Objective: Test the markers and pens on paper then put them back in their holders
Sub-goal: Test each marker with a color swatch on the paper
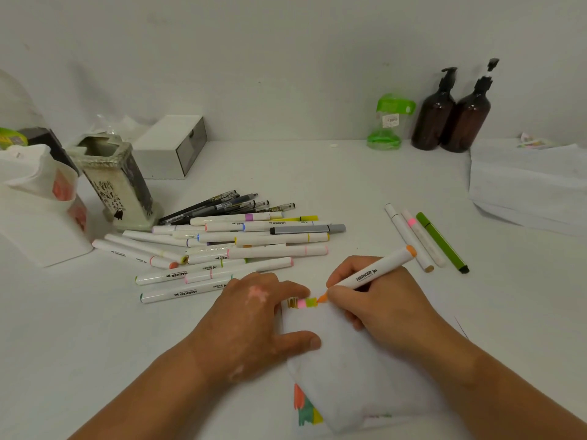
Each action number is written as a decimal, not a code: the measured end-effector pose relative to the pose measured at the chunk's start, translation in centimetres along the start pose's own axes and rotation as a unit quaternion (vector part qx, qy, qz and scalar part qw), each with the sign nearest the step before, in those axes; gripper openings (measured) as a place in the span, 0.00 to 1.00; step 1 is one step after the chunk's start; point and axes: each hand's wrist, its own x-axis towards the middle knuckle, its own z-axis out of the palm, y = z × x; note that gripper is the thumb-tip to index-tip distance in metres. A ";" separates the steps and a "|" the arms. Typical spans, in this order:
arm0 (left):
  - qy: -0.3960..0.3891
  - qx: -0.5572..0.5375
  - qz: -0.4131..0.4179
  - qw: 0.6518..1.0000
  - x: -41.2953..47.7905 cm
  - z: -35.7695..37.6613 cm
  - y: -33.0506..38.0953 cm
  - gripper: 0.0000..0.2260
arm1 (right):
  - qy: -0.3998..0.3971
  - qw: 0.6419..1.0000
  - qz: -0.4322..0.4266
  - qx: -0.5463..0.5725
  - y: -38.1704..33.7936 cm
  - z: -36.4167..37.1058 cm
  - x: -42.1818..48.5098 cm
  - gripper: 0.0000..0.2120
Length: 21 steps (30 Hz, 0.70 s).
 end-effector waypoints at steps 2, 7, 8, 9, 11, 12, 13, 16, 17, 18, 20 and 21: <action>-0.001 -0.001 0.000 1.000 0.1 0.0 0.0 0.30 | 0.004 1.000 0.001 0.001 0.0 0.0 0.0 0.05; -0.002 -0.003 -0.006 1.000 0.0 0.0 -0.1 0.30 | 0.008 1.000 0.003 -0.003 0.1 0.1 0.1 0.05; -0.002 -0.004 -0.006 1.000 0.0 0.0 -0.1 0.30 | 0.010 1.000 0.003 -0.003 0.2 0.1 0.1 0.05; -0.003 -0.002 -0.006 1.000 0.0 0.0 -0.1 0.31 | 0.006 1.000 0.003 -0.007 0.2 0.1 0.2 0.06; -0.003 0.000 -0.007 1.000 0.0 0.0 0.0 0.31 | -0.001 1.000 0.003 -0.014 0.2 0.1 0.2 0.06; -0.002 -0.001 -0.007 1.000 0.0 0.0 0.0 0.31 | 0.004 1.000 0.001 -0.012 0.2 0.1 0.2 0.06; -0.002 -0.001 -0.009 1.000 0.0 0.0 0.0 0.31 | 0.011 1.000 -0.001 -0.008 0.3 0.1 0.3 0.07; -0.004 0.003 -0.008 1.000 0.0 -0.1 0.1 0.31 | 0.006 1.000 -0.003 -0.014 0.4 0.1 0.2 0.07; -0.004 0.002 -0.008 1.000 0.0 -0.1 0.1 0.31 | 0.005 1.000 -0.003 -0.017 0.4 0.1 0.2 0.06; -0.004 0.001 -0.009 1.000 0.0 -0.1 0.1 0.31 | 0.009 1.000 -0.004 -0.015 0.4 0.1 0.3 0.06; -0.007 0.000 -0.013 1.000 0.0 -0.1 0.2 0.31 | 0.019 1.000 -0.003 -0.010 0.5 0.0 0.3 0.05; -0.008 0.000 -0.013 1.000 0.0 -0.1 0.2 0.31 | 0.017 1.000 -0.003 -0.015 0.6 0.0 0.4 0.04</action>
